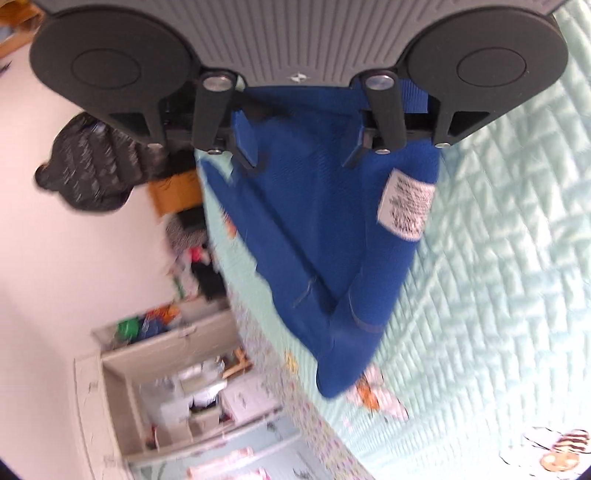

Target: Fold clothes

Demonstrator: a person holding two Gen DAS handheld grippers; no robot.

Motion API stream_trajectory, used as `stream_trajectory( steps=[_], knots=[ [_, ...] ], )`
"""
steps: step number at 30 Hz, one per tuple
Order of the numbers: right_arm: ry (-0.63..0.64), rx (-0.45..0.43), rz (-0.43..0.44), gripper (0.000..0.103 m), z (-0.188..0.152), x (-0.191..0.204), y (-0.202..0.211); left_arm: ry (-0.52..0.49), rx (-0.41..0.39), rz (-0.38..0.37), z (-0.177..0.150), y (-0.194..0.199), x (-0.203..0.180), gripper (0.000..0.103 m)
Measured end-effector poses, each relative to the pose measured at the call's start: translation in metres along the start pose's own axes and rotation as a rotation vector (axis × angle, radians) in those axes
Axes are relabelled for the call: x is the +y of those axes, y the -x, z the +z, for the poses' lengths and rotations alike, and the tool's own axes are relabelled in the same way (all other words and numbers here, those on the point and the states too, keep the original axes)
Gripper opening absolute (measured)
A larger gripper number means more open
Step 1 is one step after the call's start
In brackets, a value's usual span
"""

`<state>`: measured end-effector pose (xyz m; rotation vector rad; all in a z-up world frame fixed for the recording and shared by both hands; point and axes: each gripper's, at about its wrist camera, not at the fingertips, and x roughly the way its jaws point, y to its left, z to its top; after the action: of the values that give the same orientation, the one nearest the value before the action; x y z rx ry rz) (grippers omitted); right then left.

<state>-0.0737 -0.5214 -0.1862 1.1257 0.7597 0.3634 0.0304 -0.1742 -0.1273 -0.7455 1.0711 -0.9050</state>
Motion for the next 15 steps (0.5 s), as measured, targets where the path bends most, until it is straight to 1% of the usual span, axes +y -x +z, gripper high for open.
stream_trajectory(
  steps=[2,3,6,8,10,11,12,13,14,15],
  knots=[
    [0.010,0.048,-0.051,0.062,-0.008,0.002,-0.019,0.036,-0.026,-0.004,0.003,0.007,0.010,0.055],
    [0.019,0.051,-0.079,0.062,-0.010,0.004,-0.024,0.052,-0.032,0.001,0.003,0.010,0.014,0.055],
    [0.033,0.045,-0.101,0.062,-0.010,0.012,-0.035,0.081,-0.028,0.007,0.003,0.012,0.024,0.055],
    [0.051,0.054,-0.131,0.062,-0.008,0.017,-0.045,0.082,-0.017,0.007,0.006,0.012,0.027,0.055],
    [0.088,0.060,-0.149,0.059,-0.008,0.023,-0.053,0.081,-0.006,0.007,0.008,0.011,0.026,0.056],
    [0.105,0.062,-0.158,0.050,-0.009,0.026,-0.057,0.079,-0.001,0.006,0.007,0.011,0.026,0.057],
    [0.110,0.060,-0.171,0.033,-0.009,0.026,-0.060,0.077,0.003,0.006,0.006,0.012,0.025,0.058],
    [0.109,0.061,-0.170,0.021,-0.008,0.025,-0.061,0.076,0.007,0.008,0.005,0.012,0.026,0.058],
    [0.108,0.061,-0.168,0.003,-0.008,0.023,-0.061,0.077,0.009,0.011,0.005,0.011,0.026,0.059],
    [0.102,0.052,-0.153,0.003,-0.009,0.023,-0.059,0.077,0.009,0.011,0.004,0.010,0.026,0.059]
  ],
)
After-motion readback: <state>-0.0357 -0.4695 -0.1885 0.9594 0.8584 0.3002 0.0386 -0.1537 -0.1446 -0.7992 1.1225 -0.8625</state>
